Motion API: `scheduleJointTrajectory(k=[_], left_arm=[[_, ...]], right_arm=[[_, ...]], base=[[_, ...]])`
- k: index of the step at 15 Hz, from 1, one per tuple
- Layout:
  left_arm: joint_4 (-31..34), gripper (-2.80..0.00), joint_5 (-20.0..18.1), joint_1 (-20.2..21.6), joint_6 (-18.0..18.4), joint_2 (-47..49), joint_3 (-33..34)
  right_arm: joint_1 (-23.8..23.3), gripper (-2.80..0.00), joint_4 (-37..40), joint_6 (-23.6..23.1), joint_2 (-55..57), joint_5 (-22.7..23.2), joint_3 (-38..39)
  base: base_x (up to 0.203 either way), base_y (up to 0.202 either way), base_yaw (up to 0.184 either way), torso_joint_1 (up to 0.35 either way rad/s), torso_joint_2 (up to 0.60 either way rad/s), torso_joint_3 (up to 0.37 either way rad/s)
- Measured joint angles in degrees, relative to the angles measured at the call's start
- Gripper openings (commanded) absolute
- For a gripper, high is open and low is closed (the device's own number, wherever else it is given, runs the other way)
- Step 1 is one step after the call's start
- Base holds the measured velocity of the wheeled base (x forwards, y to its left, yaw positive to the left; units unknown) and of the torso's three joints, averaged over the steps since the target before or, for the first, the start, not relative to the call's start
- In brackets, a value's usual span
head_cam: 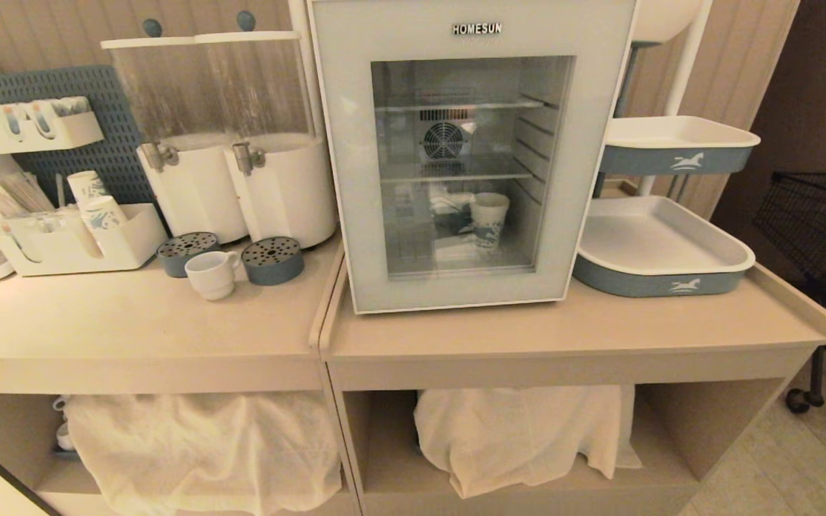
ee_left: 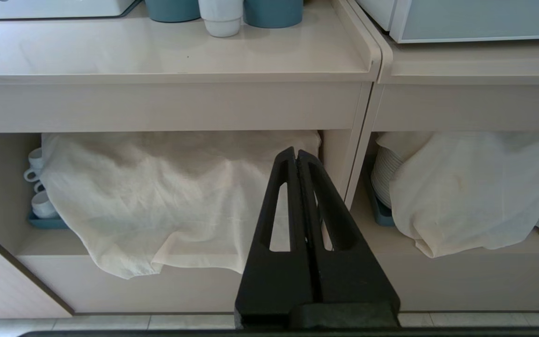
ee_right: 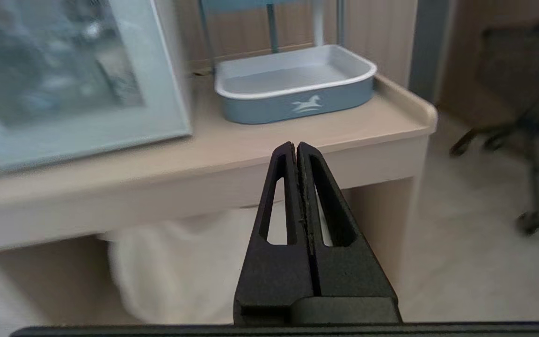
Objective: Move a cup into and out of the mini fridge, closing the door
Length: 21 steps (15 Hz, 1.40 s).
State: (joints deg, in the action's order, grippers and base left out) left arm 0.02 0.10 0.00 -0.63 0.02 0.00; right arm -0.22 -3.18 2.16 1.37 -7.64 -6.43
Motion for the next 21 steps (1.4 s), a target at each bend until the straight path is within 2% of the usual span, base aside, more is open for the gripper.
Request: scheduleJointTrajectory(k=[2,3,5,6,8,16,21], left_arm=[[0.0,-2.80,0.0,0.0,0.0,0.0,0.0],[0.0,-2.80,0.0,0.0,0.0,0.0,0.0],[0.0,-2.80,0.0,0.0,0.1,0.0,0.0],[0.0,-2.80,0.0,0.0,0.0,0.0,0.0],[0.0,-2.80,0.0,0.0,0.0,0.0,0.0],[0.0,-2.80,0.0,0.0,0.1,0.0,0.0],[0.0,-2.80,-0.1,0.0,0.0,0.0,0.0]], right_arm=[[0.0,-2.80,-5.2,-4.1,-0.9,0.3,4.8],[0.0,-2.80,-3.5,-5.6,-1.1,1.8,5.5],[0.0,-2.80,5.6,-8.1,-1.3,6.3,3.7],[0.0,-2.80,10.1,-7.2,-1.3,8.8,2.9],[0.1,-2.80,16.1,-4.2,-1.4,8.3,1.9],[0.0,-2.80,16.0,-2.9,-1.5,7.8,1.5],[0.0,-2.80,16.0,-2.9,-1.5,7.8,1.5]], base=[[0.000,0.000,0.000,0.000,0.00,0.000],[0.000,0.000,0.000,0.000,0.00,0.000],[0.000,0.000,0.000,0.000,0.00,0.000],[0.000,0.000,0.000,0.000,0.00,0.000],[0.000,0.000,0.000,0.000,0.00,0.000],[0.001,0.009,-0.001,0.000,0.00,0.000],[0.001,0.181,-0.001,0.001,0.00,0.003]])
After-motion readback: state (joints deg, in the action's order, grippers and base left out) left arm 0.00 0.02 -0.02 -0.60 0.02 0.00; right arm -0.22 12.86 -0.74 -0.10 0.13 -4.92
